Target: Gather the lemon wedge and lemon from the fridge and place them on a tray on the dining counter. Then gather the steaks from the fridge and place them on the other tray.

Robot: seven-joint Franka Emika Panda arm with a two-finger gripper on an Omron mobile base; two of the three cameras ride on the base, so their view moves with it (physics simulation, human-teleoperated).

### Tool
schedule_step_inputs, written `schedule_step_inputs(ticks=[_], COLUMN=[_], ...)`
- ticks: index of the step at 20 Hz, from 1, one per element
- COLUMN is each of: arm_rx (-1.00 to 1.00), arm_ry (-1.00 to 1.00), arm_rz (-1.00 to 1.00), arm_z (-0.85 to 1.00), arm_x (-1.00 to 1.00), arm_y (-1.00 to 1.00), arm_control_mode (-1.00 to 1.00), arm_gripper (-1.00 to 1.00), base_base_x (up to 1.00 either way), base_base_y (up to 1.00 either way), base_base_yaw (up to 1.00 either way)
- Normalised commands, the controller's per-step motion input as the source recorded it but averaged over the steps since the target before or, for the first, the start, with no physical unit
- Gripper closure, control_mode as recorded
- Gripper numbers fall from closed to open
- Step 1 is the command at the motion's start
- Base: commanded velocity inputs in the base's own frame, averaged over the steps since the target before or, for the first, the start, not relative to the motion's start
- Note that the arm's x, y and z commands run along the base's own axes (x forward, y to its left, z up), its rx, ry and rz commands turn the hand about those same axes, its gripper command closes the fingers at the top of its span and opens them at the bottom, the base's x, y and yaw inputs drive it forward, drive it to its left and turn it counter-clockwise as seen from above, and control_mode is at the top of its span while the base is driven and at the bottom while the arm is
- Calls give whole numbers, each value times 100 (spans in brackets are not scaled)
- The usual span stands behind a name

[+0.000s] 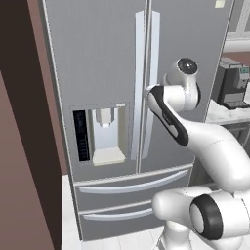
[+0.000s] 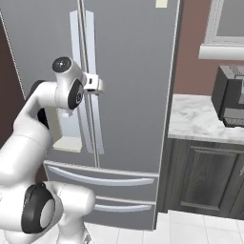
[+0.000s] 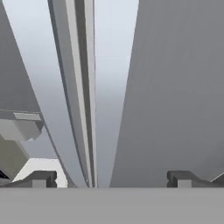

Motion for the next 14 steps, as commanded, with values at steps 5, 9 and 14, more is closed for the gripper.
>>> schedule_step_inputs(ticks=[5,9,14], arm_rx=[0,0,0], arm_ry=[0,0,-1], arm_rz=[1,3,1], arm_z=[1,0,0], arm_x=[24,27,31], arm_y=[6,3,5], arm_control_mode=[-100,-100,-100], arm_gripper=[-100,-100,-100], base_base_x=[0,0,0], base_base_y=[0,0,0], base_base_yaw=[0,0,0])
